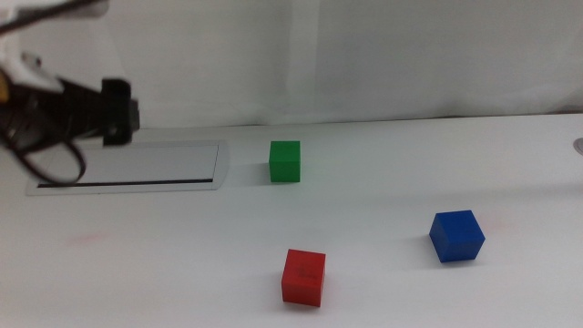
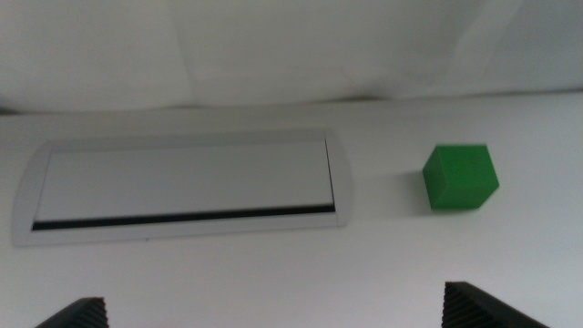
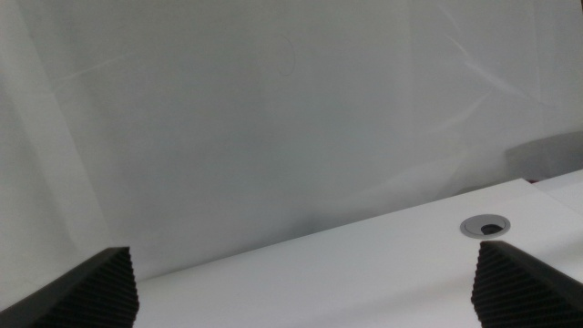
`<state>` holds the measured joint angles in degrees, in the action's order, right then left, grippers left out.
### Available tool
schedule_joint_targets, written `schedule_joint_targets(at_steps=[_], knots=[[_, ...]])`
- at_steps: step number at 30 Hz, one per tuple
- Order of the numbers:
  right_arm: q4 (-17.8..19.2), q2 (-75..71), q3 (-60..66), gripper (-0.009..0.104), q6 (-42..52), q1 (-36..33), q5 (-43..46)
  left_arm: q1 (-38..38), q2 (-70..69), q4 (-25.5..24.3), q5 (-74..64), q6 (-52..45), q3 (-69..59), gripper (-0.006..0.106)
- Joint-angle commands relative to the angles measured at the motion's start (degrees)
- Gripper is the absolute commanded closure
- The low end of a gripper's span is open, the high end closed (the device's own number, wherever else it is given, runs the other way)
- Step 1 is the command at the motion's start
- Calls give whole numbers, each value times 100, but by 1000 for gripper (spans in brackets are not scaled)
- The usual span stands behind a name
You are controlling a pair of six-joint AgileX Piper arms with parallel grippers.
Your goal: Stack red cubes first, then green, then blue cubes in a specific spot.
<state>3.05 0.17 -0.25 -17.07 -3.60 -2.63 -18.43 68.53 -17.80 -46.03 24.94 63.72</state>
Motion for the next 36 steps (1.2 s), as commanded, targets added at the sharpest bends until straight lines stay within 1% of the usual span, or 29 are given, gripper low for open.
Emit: schedule_joint_targets(at_steps=[1,3,7,10,15,19,23,25,27,28,29,31,34,36], knots=[[-30,-190,132,-8,-7,18,23,17,-368,90,86,-50,-378,8],[-30,-190,81,-8,-7,18,-6,17,-558,79,114,-50,-658,8],[-83,-190,7,-8,-96,18,-157,17,-889,299,423,-65,-1091,8],[-92,-190,7,-8,-96,18,-167,17,-1076,560,730,-280,-1314,8],[-92,-190,7,-8,-96,18,-167,-31,-1070,1119,742,-871,-1352,8],[-92,-190,7,-8,-96,18,-167,-174,-956,1070,897,-835,-1312,8],[-92,-190,7,-8,-96,18,-170,-288,-574,1070,680,-735,-1011,9],[-92,-190,7,-8,-96,18,-170,-390,-313,925,555,-636,-773,10],[-92,-190,7,-8,-96,18,-180,-551,9,582,426,-352,-488,10],[-92,-190,7,-8,-96,18,-193,-710,351,280,292,-26,-199,10],[-92,-190,7,-8,-96,18,-204,-809,530,171,270,92,-49,10],[-92,-190,7,-8,-96,18,-214,-966,861,120,242,220,251,10],[-92,-190,7,-8,-96,18,-224,-1204,1413,-88,105,631,693,10],[-92,-190,7,-8,-96,18,-246,-1338,1834,-171,-34,682,1027,10]])
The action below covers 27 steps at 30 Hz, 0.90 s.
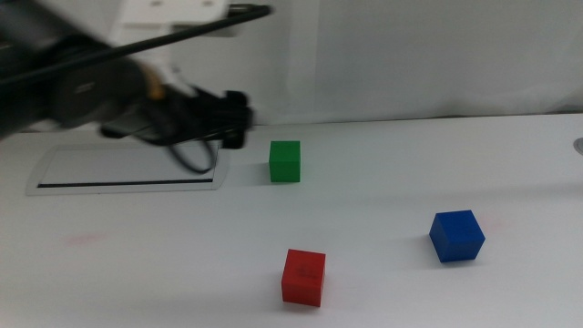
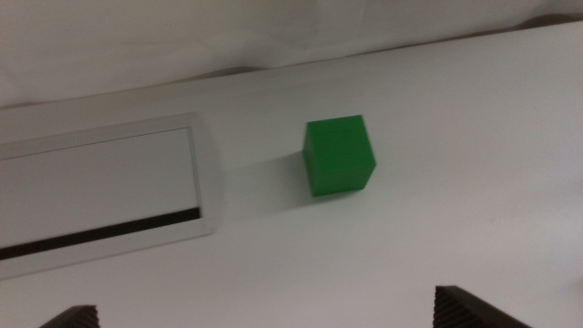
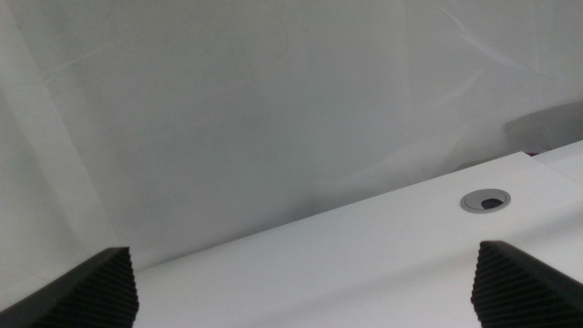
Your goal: Stack red cubes first, then green, then blue cubes in a specific spot.
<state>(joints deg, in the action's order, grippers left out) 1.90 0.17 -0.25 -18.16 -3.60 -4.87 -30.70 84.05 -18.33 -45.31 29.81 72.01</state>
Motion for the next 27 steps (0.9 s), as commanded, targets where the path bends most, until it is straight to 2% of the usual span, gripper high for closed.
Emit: schedule_joint_targets(at_steps=[1,5,13,24,27], knots=[[24,-190,7,-8,13,18,-36,-182,490,-124,-193,247,401,10],[24,-190,7,-8,13,18,-36,-478,1453,-377,-747,303,1478,10],[24,-190,7,-8,13,18,-47,-522,2709,-367,-1114,384,2676,10],[5,-190,7,-8,13,18,-71,-522,3887,240,-1153,248,3794,10],[5,-190,7,-8,13,18,-71,-522,4158,266,-1261,156,4121,10]])
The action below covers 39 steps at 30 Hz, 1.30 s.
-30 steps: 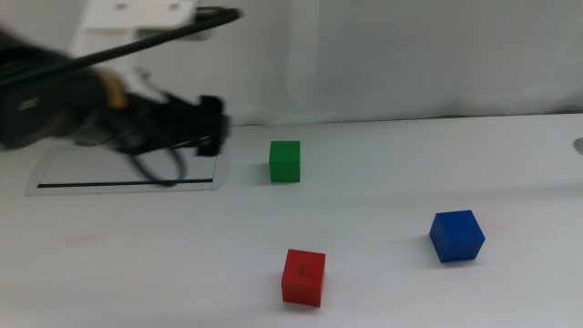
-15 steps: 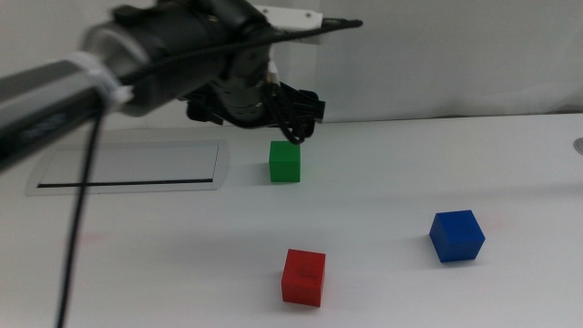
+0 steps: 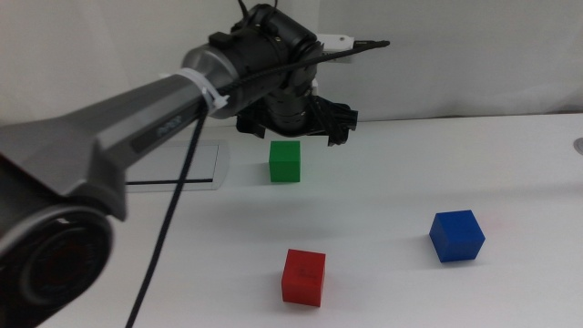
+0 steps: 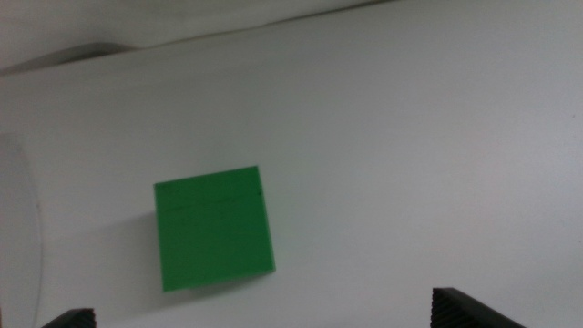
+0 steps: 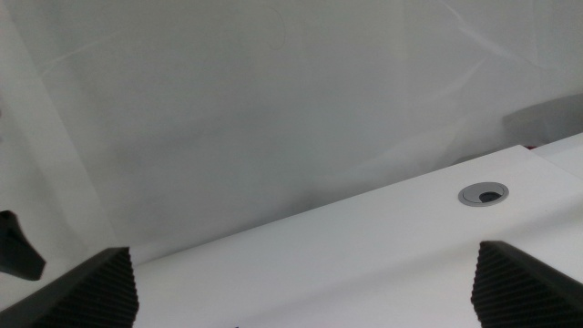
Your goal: Stack red cubes first, then green, then blue cubes in a specific spot.
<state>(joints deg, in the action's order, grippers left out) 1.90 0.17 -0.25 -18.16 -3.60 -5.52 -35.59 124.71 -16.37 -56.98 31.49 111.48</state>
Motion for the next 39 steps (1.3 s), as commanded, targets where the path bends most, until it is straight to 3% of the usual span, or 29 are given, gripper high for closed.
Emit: schedule_joint_targets(at_steps=[1,9,36,39], knots=[[5,-190,7,-8,13,18,-6,-33,189,70,-163,-51,290,10],[-24,-190,7,-8,13,18,-6,406,780,550,-439,-261,783,10],[-24,-190,7,-8,13,18,-6,440,1442,439,140,-42,856,19],[-24,-190,7,-8,13,18,-6,440,1505,427,150,21,860,30]])
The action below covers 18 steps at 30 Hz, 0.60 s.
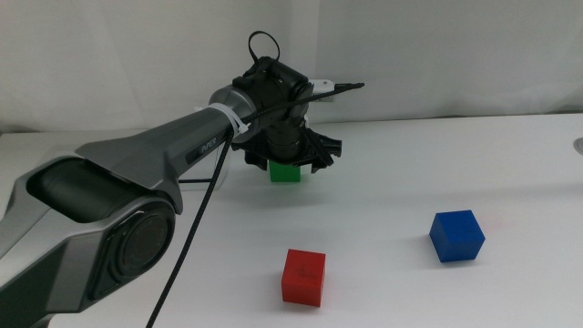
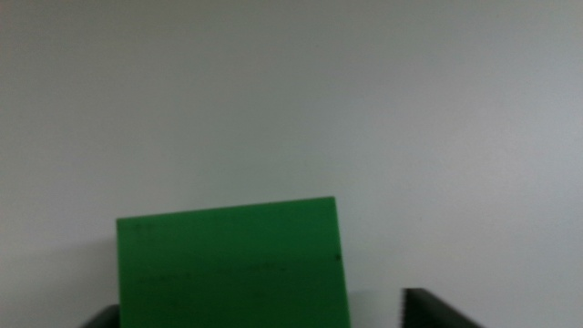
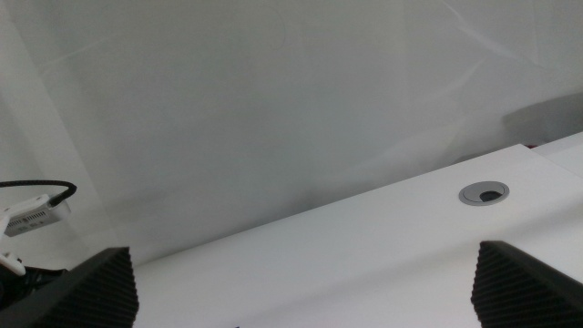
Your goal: Stack red cubes first, then green, then blue cubes in a specific spot.
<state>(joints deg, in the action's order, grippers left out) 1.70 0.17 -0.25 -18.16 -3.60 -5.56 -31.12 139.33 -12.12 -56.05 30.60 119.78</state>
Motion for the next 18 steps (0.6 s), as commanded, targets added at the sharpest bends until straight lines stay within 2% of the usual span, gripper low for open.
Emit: schedule_joint_targets(at_steps=[1,5,7,18], knots=[[-3,-190,7,-8,13,18,-1,-7,54,2,71,144,30,38],[-3,-190,7,-8,13,18,-1,-7,69,-157,203,267,30,79],[-3,-190,7,-8,13,18,-1,-7,69,-261,276,281,51,103],[-3,-190,7,-8,13,18,-1,-72,-574,-385,-330,324,60,103]])
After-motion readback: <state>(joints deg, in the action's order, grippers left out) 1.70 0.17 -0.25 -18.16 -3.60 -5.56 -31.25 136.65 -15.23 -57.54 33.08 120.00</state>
